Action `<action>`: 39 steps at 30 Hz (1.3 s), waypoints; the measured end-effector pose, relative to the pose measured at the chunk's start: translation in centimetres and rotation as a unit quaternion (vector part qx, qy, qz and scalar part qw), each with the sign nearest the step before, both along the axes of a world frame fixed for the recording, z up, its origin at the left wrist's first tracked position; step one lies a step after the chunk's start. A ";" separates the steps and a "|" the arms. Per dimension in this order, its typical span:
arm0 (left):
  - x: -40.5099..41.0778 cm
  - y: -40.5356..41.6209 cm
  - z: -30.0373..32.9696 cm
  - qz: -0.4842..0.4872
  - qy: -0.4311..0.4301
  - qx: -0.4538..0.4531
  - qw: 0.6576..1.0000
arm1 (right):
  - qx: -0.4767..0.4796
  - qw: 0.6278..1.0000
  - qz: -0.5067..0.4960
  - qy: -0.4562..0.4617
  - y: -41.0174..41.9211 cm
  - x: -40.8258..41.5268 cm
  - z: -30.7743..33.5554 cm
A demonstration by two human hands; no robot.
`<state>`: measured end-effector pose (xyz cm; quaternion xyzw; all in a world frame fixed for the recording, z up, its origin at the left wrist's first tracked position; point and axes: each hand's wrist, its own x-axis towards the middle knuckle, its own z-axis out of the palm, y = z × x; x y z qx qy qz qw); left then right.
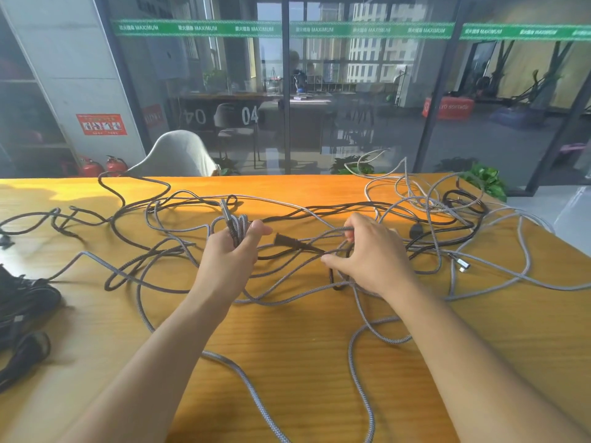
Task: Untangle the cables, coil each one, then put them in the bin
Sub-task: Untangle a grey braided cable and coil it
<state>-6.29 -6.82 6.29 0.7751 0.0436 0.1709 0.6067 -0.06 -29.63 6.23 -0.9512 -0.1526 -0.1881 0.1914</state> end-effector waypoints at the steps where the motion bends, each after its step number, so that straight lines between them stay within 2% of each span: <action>1: 0.0 0.0 0.1 0.000 -0.001 0.000 1.000 | 0.014 0.999 -0.015 -0.035 -0.1 0.1 -0.1; 5: -0.1 -0.1 0.2 -0.002 -0.009 0.001 1.000 | 0.021 0.982 -0.061 -0.180 -0.3 0.7 -0.7; 10: -0.2 -0.2 0.4 -0.005 -0.013 -0.007 1.000 | -0.007 0.961 -0.104 -0.257 -0.2 1.1 -0.5; 16: -0.4 -0.4 0.6 -0.019 -0.023 -0.010 0.999 | 0.032 0.968 -0.149 -0.198 -0.2 1.9 -0.8; 18: -0.4 -0.5 0.7 -0.023 -0.025 -0.009 0.999 | 0.044 0.972 -0.131 -0.191 -0.3 2.2 -1.0; 20: -0.4 -0.5 0.7 -0.025 -0.025 -0.009 0.999 | 0.045 0.985 -0.068 -0.154 -0.3 2.2 -1.4; 23: -0.5 -0.5 0.6 -0.024 -0.024 -0.004 0.999 | 0.091 0.993 0.080 0.002 -0.3 2.3 -2.2; 25: -0.5 -0.4 0.7 -0.021 -0.024 -0.003 0.999 | 0.201 0.961 0.144 0.125 -0.5 1.7 -1.9; 26: -0.6 -0.4 0.7 -0.020 -0.023 -0.002 1.000 | 0.255 0.942 0.146 0.163 -0.7 1.5 -1.6; 28: -0.5 -0.4 0.7 -0.021 -0.020 0.003 1.000 | 0.283 0.934 0.113 0.185 -1.3 1.3 -1.1; 30: -0.5 -0.4 0.8 -0.022 -0.018 0.004 1.000 | 0.263 0.947 0.081 0.167 -1.7 1.3 -0.9; 33: -0.6 -0.3 0.8 -0.025 -0.018 -0.001 1.000 | 0.261 0.946 0.053 0.187 -1.6 1.3 -0.6; 36: -0.5 -0.3 0.8 -0.022 -0.016 0.000 1.000 | 0.187 0.958 0.018 0.217 -1.4 1.4 -0.3; 39: -0.6 -0.3 0.7 -0.023 -0.014 -0.002 1.000 | 0.202 0.949 -0.022 0.242 -1.6 1.3 -0.2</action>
